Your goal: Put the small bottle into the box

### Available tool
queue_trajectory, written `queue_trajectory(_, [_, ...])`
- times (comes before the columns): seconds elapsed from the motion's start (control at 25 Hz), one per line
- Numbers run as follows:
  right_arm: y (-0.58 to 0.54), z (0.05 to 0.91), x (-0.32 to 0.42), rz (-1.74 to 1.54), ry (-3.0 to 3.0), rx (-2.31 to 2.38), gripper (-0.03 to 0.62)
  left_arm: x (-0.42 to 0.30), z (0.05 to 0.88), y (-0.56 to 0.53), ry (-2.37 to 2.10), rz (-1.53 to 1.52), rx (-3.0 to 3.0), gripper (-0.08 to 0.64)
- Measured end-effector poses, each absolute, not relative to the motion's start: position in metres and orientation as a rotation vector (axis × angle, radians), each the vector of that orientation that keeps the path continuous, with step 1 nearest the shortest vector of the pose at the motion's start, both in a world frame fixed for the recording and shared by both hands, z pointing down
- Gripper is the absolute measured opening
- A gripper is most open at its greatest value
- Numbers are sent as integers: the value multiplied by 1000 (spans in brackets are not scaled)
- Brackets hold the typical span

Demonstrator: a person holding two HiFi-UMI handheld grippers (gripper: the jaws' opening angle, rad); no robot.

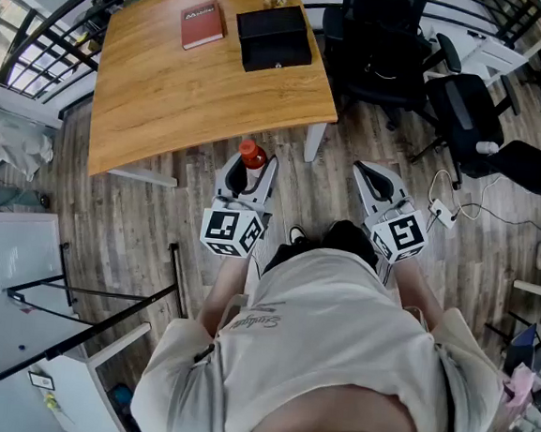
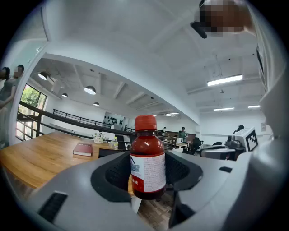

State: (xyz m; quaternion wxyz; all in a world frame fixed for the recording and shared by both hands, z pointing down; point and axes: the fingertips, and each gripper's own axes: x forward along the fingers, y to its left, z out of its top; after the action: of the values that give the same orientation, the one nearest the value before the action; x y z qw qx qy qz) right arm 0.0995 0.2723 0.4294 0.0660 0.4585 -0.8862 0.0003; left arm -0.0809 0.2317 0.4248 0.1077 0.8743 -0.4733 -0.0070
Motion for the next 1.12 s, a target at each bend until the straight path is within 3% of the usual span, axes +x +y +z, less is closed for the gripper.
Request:
queue_trajectory(0.64, [242,446,77,65,-2698,1293,-6,-114,455,217,-1455,1,2410,227])
queue_trajectory(1.12, [128,456,26,46,-2872,1138,-6,-125,446,150,-1493,86,2352,227])
